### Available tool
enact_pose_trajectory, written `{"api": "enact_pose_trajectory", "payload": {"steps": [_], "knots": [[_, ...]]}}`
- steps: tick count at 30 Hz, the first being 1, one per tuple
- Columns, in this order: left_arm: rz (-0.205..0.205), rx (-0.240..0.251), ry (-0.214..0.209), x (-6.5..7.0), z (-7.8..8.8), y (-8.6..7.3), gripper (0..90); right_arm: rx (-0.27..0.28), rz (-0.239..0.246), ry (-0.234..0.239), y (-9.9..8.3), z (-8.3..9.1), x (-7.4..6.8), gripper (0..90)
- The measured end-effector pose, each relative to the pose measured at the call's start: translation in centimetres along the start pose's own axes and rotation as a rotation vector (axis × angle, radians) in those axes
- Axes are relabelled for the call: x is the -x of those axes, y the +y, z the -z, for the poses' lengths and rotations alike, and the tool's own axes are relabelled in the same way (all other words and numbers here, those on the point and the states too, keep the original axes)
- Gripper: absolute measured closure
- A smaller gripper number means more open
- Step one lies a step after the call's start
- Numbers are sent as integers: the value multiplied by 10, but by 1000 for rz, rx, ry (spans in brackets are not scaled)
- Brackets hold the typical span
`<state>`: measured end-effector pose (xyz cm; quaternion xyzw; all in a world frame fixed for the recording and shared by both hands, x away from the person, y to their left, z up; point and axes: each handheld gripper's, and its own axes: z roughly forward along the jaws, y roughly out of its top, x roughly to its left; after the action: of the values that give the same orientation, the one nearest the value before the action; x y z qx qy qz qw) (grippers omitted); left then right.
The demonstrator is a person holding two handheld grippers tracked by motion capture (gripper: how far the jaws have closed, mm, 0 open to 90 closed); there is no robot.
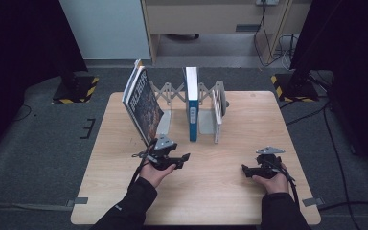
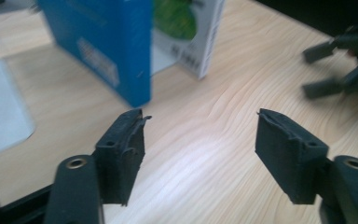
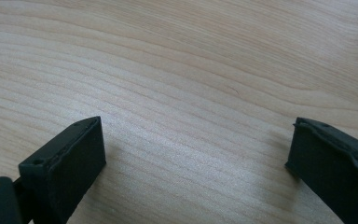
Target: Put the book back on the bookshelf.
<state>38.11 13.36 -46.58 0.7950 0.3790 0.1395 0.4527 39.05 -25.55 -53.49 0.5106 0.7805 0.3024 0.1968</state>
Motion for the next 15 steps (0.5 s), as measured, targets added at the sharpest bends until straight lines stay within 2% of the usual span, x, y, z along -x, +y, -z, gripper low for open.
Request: {"api": "enact_pose_trajectory", "payload": {"steps": [4,8,15], "knots": [[47,-24,15,-15,13,-17,255,-1,2,1,0,0,0,39],[63,-67,38,-28,21,-34,203,-4,2,0,0,1,0,39],[78,-87,75,-48,39,-55,162,-35,3,6,1,4,-3,59]]}}
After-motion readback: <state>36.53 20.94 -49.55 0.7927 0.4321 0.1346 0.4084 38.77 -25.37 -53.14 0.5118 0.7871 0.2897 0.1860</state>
